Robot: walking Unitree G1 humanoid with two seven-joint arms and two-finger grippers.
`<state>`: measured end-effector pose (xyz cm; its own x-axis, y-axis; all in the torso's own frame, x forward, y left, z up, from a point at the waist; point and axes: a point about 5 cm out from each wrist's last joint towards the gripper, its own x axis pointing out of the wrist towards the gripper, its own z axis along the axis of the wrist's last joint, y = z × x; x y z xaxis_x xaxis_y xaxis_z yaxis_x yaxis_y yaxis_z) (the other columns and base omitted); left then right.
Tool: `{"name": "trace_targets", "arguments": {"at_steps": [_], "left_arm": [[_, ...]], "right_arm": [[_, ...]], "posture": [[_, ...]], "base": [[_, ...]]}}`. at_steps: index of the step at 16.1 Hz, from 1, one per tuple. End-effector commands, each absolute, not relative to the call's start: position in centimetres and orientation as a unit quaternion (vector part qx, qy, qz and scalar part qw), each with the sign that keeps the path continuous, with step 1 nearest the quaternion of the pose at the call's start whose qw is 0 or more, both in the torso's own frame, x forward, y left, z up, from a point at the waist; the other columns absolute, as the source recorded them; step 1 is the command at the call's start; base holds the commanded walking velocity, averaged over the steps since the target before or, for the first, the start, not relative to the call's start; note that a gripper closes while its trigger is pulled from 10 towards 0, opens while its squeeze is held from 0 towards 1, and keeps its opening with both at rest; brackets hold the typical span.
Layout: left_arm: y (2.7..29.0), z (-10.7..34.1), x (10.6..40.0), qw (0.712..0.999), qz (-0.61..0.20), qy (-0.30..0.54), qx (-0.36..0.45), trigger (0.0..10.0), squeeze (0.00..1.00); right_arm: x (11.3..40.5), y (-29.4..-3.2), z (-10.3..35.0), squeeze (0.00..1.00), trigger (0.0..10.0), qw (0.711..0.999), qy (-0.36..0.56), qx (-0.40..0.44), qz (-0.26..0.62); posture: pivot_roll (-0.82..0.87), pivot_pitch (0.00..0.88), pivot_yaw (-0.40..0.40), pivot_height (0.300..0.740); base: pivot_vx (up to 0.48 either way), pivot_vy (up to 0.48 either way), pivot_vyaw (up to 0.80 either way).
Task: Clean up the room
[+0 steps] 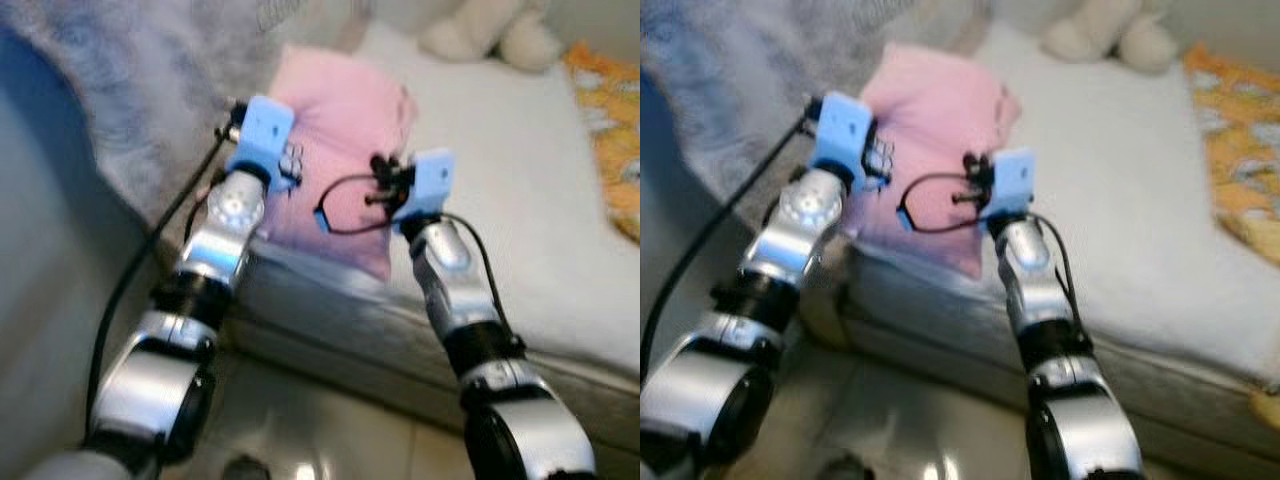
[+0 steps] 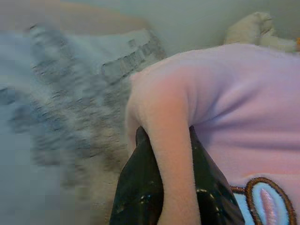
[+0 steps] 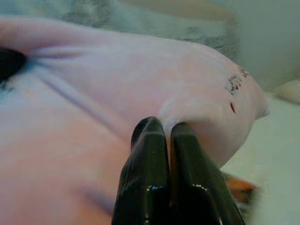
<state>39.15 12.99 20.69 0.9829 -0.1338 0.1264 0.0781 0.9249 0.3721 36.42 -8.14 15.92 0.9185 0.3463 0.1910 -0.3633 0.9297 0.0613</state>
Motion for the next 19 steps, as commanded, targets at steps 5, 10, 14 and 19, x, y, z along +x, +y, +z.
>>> {"name": "trace_targets", "arguments": {"at_steps": [5, 10, 14, 19], "left_arm": [[13.0, 22.3, 39.5, 0.978, -0.035, -0.103, 0.179, 10.0, 0.0], [13.0, 22.6, 40.3, 0.976, -0.037, -0.101, 0.188, 10.0, 0.0], [12.8, 22.5, 41.0, 0.977, -0.028, -0.09, 0.192, 10.0, 0.0], [14.7, 20.4, 41.4, 0.975, 0.017, -0.046, 0.216, 10.0, 0.0]], "right_arm": [[36.7, -10.1, 16.6, 0.0, 0.0, 0.982, -0.106, 0.045, 0.148], [37.0, -10.5, 16.5, 0.0, 0.0, 0.984, -0.103, 0.046, 0.141], [37.8, -10.7, 16.3, 0.0, 0.0, 0.986, -0.078, 0.043, 0.142], [38.6, -9.1, 14.3, 0.0, 8.5, 0.986, 0.006, 0.03, 0.162]], "posture": [[0.01, 0.038, -0.047, 0.74], [0.0, 0.05, -0.049, 0.74], [-0.01, 0.065, -0.048, 0.74], [-0.02, 0.184, -0.061, 0.74]], "base": [[0.443, 0.0, -0.16], [0.461, 0.0, 0.0], [0.459, 0.0, 0.0], [0.278, 0.0, 0.0]]}}
